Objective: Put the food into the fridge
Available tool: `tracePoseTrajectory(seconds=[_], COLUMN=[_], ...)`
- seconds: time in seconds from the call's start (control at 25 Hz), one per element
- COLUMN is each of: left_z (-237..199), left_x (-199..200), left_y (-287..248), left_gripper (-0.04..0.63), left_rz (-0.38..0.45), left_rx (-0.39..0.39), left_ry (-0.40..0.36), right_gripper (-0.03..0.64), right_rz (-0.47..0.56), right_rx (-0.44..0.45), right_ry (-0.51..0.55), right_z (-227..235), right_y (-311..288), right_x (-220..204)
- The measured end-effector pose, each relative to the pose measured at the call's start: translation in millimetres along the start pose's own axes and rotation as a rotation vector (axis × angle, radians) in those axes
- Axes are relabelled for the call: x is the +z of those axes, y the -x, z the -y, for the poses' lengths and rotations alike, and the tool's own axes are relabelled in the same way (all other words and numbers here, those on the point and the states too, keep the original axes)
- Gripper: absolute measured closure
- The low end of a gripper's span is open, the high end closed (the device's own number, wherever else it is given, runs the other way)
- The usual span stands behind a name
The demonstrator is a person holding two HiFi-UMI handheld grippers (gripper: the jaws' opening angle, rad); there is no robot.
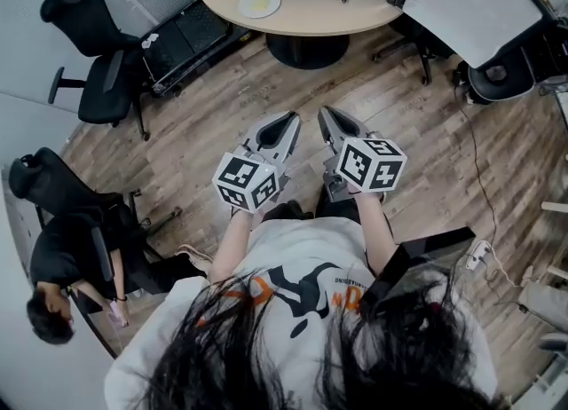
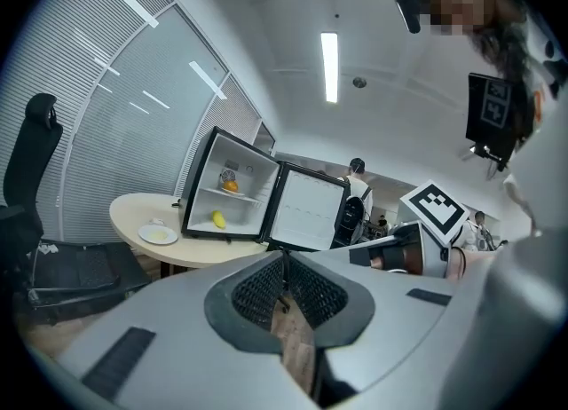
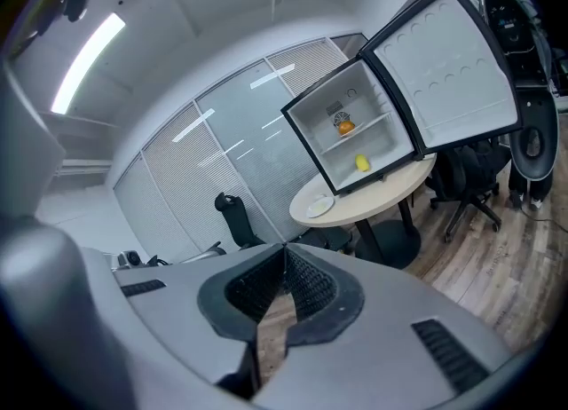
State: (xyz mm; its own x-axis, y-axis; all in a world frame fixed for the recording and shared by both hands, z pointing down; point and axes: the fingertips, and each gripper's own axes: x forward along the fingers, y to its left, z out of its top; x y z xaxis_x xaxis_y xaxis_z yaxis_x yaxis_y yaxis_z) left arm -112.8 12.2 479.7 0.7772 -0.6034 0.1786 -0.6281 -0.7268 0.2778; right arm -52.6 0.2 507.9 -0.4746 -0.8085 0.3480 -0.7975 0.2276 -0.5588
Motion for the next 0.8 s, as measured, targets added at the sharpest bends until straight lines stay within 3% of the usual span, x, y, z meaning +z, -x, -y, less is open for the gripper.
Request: tracePoseTrajectory(seconds=[0.8], left_z=[23], left_x=[2], left_y=[30], left_gripper=[0.581], left_rz=[0.024], left_rx=[-0.054], left_ry=[-0.046], right_gripper=[0.597], right_rz=[0.052], right_rx=[-0.018], right_ry=[0.000], right_z=[-22], right_y=[31], right_x=[-16])
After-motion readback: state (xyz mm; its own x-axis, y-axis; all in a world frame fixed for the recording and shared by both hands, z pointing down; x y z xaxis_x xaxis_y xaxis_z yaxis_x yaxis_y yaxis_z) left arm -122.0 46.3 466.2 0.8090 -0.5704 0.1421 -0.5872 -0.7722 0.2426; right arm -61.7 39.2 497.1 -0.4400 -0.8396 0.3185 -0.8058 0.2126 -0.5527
